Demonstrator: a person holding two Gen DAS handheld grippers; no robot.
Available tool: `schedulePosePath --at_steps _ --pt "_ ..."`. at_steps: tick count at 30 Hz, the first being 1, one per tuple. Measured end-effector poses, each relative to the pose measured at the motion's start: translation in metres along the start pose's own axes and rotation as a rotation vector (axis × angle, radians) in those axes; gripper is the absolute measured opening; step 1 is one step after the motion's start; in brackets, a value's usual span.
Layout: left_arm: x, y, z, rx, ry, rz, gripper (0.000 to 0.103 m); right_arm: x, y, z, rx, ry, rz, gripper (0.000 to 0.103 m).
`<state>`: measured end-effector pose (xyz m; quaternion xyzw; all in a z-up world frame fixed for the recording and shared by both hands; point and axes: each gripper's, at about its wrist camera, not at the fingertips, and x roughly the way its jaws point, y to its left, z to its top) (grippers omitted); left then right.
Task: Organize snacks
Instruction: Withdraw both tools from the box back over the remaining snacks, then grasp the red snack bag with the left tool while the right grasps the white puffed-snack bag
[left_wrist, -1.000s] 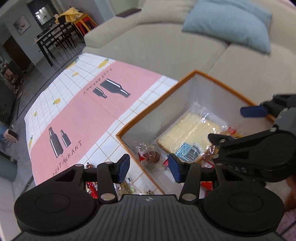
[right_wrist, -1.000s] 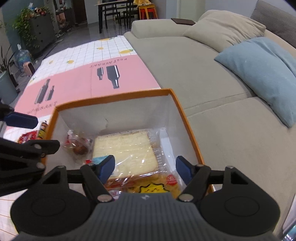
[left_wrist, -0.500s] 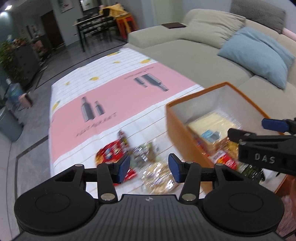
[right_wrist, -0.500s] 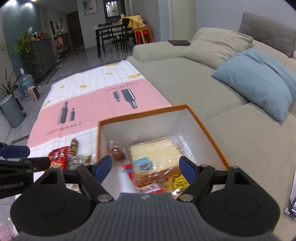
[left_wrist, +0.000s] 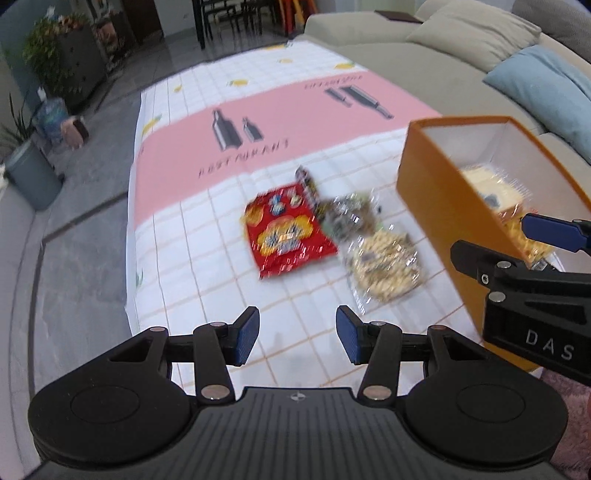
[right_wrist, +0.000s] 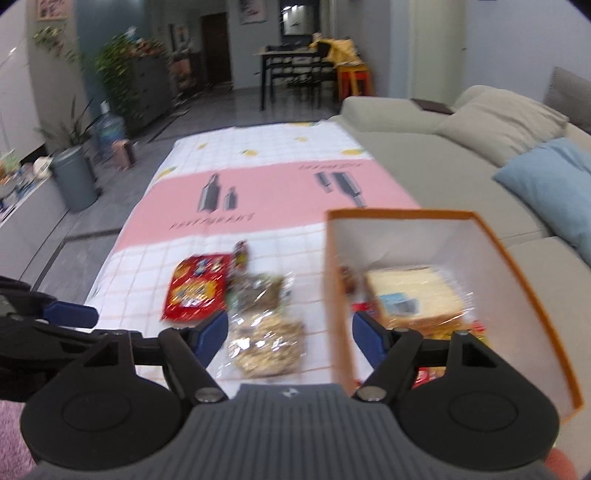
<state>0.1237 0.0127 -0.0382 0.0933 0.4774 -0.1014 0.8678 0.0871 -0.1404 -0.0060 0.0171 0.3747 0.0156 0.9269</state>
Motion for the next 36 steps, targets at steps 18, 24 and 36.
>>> schedulePosePath --at_steps 18,24,36 --pt "0.046 0.034 -0.006 -0.104 0.101 -0.091 0.057 0.067 0.038 -0.023 -0.111 0.139 0.026 0.053" --pt "0.062 0.034 0.000 -0.073 0.110 -0.082 0.057 0.097 0.040 -0.023 -0.113 0.187 -0.011 0.071" --pt "0.111 0.055 0.034 -0.149 0.063 -0.121 0.059 0.141 0.050 -0.018 -0.147 0.252 -0.049 0.081"
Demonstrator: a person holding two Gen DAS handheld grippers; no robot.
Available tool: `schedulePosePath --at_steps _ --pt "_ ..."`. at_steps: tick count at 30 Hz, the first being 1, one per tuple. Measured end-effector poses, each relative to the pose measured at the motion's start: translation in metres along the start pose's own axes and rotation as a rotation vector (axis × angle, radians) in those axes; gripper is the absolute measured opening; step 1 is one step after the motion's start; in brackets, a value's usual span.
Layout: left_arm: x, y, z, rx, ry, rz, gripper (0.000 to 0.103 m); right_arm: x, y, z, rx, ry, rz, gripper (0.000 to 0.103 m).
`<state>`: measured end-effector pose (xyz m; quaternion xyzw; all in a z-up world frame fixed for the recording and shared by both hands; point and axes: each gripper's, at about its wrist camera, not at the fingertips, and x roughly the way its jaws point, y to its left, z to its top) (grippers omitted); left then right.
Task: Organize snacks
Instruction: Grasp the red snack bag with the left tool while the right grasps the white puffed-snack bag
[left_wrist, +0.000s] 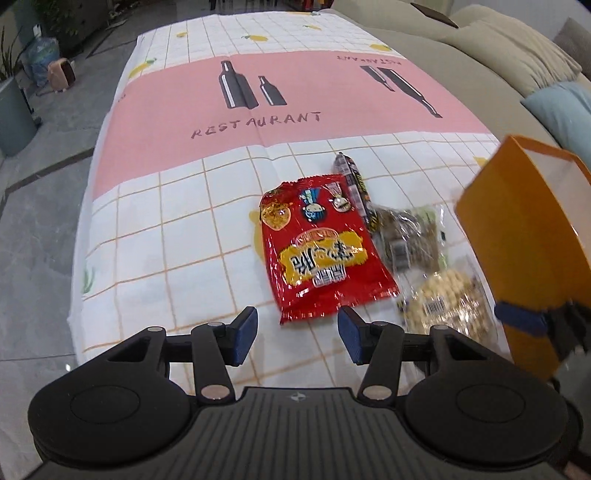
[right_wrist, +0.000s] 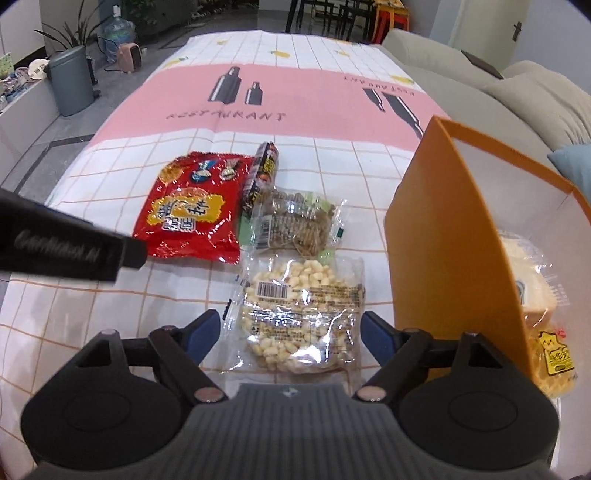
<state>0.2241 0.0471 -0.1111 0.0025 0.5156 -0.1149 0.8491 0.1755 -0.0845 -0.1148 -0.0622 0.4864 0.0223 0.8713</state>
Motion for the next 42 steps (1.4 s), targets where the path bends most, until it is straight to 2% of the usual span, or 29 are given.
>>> schedulePosePath --at_steps 9,12,13,14,19,22,30,39,42 --pt "0.028 0.005 0.005 -0.030 0.034 -0.014 0.059 0.012 0.008 -0.003 -0.030 0.018 -0.017 0.087" --pt "0.030 0.004 0.005 -0.031 0.030 -0.033 0.045 0.017 0.012 -0.004 -0.051 0.036 -0.040 0.087" --pt "0.030 0.003 0.006 -0.031 0.028 -0.035 0.037 0.017 0.012 -0.004 -0.057 0.039 -0.048 0.086" --pt "0.030 0.002 0.006 -0.027 0.028 -0.037 0.036 0.017 0.012 -0.004 -0.057 0.039 -0.054 0.084" --pt "0.025 -0.003 0.005 0.001 0.044 -0.020 0.019 0.014 0.009 -0.006 -0.058 0.027 -0.058 0.075" --pt "0.020 -0.007 -0.002 -0.004 0.084 -0.019 0.011 0.011 0.011 -0.008 -0.083 0.026 -0.057 0.073" --pt "-0.008 -0.011 -0.043 -0.033 0.212 -0.003 0.007 -0.011 0.013 -0.029 -0.117 0.057 -0.010 0.071" --pt "-0.035 -0.014 -0.095 -0.072 0.332 0.029 0.006 -0.046 0.015 -0.070 -0.164 0.096 0.059 0.072" --pt "-0.040 -0.015 -0.108 -0.100 0.369 0.019 0.006 -0.055 0.012 -0.081 -0.164 0.119 0.086 0.072"
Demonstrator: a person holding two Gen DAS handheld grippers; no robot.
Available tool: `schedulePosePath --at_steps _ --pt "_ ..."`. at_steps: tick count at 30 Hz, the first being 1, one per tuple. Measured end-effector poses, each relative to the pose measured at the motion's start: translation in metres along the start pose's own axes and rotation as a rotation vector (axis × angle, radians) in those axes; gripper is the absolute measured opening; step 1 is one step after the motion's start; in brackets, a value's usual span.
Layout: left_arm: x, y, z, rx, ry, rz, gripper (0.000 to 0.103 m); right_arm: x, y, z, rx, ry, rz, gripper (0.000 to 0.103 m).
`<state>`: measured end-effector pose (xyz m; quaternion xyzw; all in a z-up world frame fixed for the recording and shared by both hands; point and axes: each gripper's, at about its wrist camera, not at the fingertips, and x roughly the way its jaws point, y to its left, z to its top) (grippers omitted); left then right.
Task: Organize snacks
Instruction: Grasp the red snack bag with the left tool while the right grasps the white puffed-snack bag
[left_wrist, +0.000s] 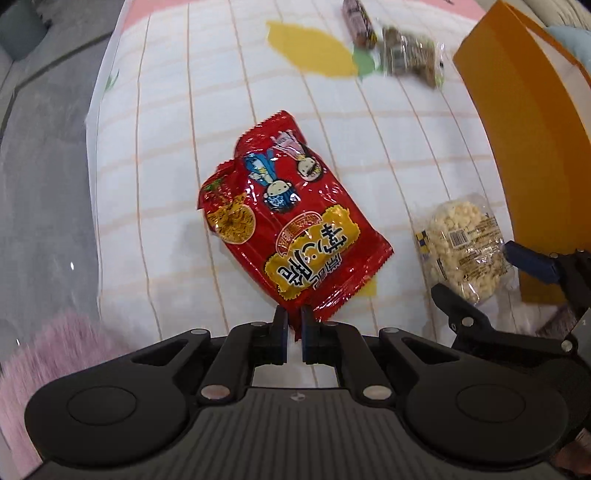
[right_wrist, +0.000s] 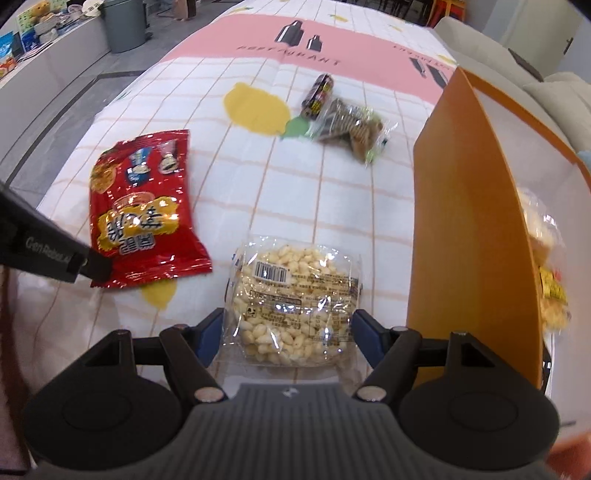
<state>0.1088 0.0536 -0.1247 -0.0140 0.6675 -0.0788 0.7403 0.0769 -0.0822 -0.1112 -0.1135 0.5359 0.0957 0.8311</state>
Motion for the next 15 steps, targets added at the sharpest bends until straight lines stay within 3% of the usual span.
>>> schedulePosePath --at_steps 8,11,13,15 --pt "0.006 -0.006 -0.027 0.009 0.059 0.024 0.011 -0.012 -0.005 -0.019 0.063 0.035 0.097 0.072" --pt "0.004 -0.001 -0.028 -0.016 0.037 0.025 0.028 -0.013 -0.006 -0.021 0.072 0.020 0.105 0.072" --pt "-0.001 0.004 -0.030 -0.040 0.016 0.015 0.047 -0.013 -0.008 -0.022 0.085 0.006 0.116 0.072" --pt "-0.009 0.009 -0.031 -0.073 -0.016 -0.005 0.050 -0.013 -0.011 -0.022 0.100 -0.002 0.122 0.071"
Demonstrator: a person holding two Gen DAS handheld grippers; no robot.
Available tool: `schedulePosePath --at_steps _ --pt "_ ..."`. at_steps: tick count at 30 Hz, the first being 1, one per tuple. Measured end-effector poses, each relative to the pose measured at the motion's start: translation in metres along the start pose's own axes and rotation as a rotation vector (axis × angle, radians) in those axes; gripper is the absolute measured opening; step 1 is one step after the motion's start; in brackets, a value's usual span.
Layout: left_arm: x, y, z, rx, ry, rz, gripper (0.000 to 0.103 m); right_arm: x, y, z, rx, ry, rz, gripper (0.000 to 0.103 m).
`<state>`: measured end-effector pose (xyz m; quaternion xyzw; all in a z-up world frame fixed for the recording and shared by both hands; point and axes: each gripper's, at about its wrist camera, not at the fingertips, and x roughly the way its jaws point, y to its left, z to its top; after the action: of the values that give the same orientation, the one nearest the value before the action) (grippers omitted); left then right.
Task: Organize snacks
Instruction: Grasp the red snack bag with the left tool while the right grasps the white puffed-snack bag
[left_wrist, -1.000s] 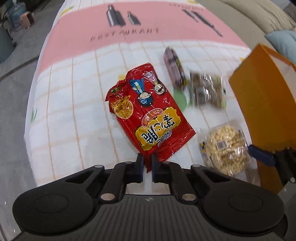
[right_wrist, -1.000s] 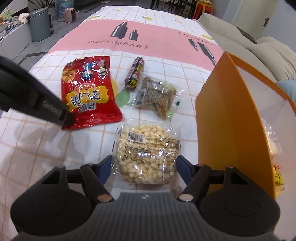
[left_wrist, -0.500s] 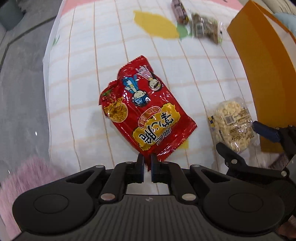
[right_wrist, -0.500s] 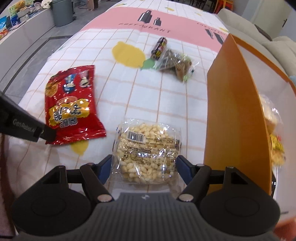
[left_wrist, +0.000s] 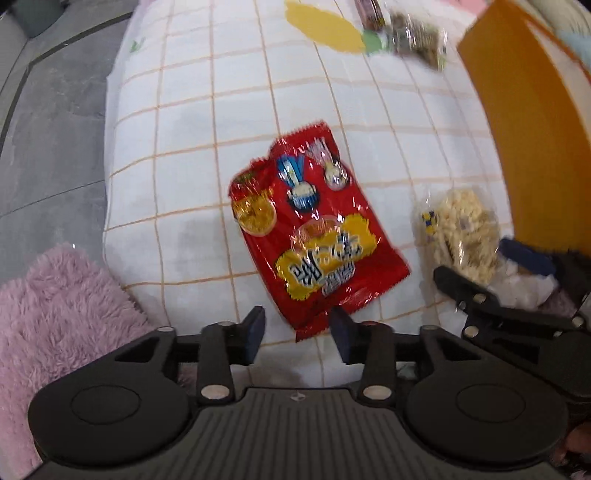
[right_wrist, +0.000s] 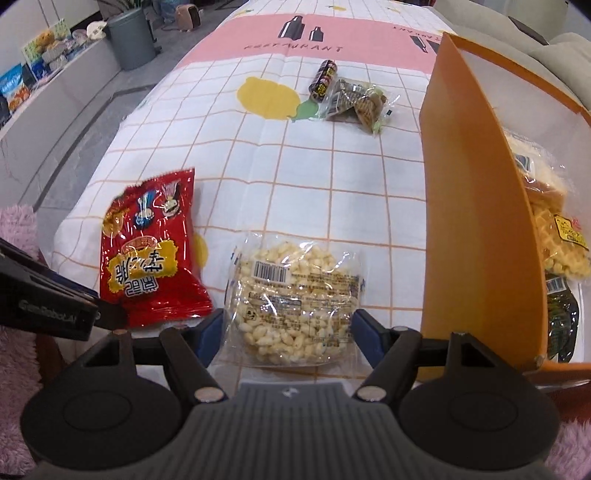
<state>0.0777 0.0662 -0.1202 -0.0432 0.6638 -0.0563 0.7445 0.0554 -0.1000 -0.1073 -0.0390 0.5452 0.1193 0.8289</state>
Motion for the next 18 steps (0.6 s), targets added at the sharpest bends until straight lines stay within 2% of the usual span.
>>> schedulePosePath --at_steps 4,8,10,13,18 --pt "-0.009 0.009 0.008 -0.100 -0.051 -0.055 0.064 -0.005 0.000 0.003 0.016 -0.040 0.007 0.071" --pt "-0.003 0.026 0.017 -0.207 -0.072 -0.090 0.063 -0.010 0.010 0.011 -0.016 -0.109 0.033 0.071" --pt "0.000 0.030 0.019 -0.226 -0.074 -0.091 0.064 -0.009 0.018 0.013 -0.033 -0.120 0.051 0.071" --pt "0.008 0.028 0.015 -0.242 -0.078 -0.092 0.074 -0.003 0.029 0.016 -0.074 -0.122 0.046 0.071" --pt "0.015 0.030 0.018 -0.264 -0.087 -0.127 0.085 0.010 0.042 0.016 -0.126 -0.107 0.049 0.071"
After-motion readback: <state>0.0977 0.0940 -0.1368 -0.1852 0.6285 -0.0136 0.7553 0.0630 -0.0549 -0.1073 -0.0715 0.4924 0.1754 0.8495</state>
